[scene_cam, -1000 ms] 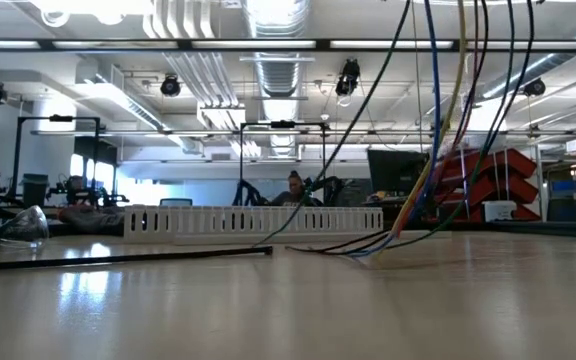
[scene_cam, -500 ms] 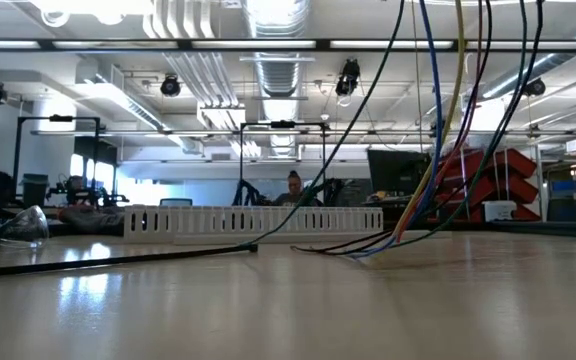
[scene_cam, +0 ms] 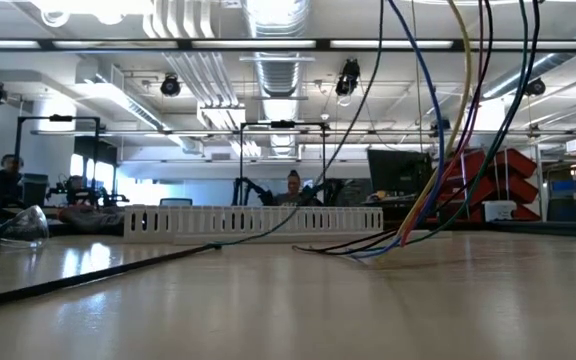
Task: Ziptie cables
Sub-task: Put the bundled colored cable into the zip tie
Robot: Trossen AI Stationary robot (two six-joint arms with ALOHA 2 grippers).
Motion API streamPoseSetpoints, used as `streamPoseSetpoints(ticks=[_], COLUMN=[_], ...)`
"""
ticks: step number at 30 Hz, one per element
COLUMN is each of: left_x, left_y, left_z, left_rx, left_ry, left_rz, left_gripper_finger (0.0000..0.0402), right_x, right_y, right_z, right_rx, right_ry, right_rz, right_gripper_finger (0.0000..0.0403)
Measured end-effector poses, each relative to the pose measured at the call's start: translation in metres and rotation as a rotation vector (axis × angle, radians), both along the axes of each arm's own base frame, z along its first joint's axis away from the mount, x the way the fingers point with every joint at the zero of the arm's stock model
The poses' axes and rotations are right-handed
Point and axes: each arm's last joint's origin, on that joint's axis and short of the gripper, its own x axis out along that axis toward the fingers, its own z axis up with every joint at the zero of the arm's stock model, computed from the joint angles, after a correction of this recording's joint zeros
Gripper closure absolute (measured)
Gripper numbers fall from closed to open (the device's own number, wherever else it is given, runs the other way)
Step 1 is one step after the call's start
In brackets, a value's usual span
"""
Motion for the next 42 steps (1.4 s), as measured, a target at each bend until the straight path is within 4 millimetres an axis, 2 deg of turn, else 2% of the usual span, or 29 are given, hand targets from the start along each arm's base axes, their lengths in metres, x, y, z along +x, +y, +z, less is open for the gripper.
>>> streamPoseSetpoints(ticks=[4,10,14,18,22,26,32,39,42], left_x=[-0.002,-0.016,-0.035,-0.058,-0.077,-0.084,-0.071,-0.064,-0.069], left_y=[0.001,0.010,0.021,0.035,0.047,0.049,0.041,0.035,0.035], left_z=[0.006,0.035,0.060,0.089,0.112,0.120,0.109,0.103,0.101], left_rx=[0.028,0.075,0.099,0.059,0.025,0.015,0.082,0.153,0.192], left_ry=[-0.008,-0.068,-0.101,-0.182,-0.264,-0.297,-0.253,-0.223,-0.160], left_rz=[-0.008,-0.003,0.007,0.008,-0.055,-0.163,-0.215,-0.325,-0.387], left_gripper_finger=[0.0396,0.0399,0.0400,0.0400,0.0401,0.0401,0.0401,0.0401,0.0401], right_x=[-0.001,0.001,0.000,-0.001,0.001,0.010,0.039,0.074,0.083], right_y=[0.000,0.000,0.000,-0.002,-0.005,-0.012,-0.023,-0.010,-0.003], right_z=[0.003,0.013,0.036,0.057,0.064,0.056,0.038,0.002,-0.004], right_rx=[-0.024,-0.015,0.015,0.037,0.015,0.001,0.031,-0.004,-0.027], right_ry=[-0.016,-0.041,-0.106,-0.166,-0.190,-0.161,-0.130,-0.098,-0.072], right_rz=[0.010,0.005,-0.037,-0.038,-0.050,-0.089,-0.174,-0.171,-0.168], right_gripper_finger=[0.0370,0.0268,0.0216,0.0189,0.0179,0.0190,0.0234,0.0338,0.0383])
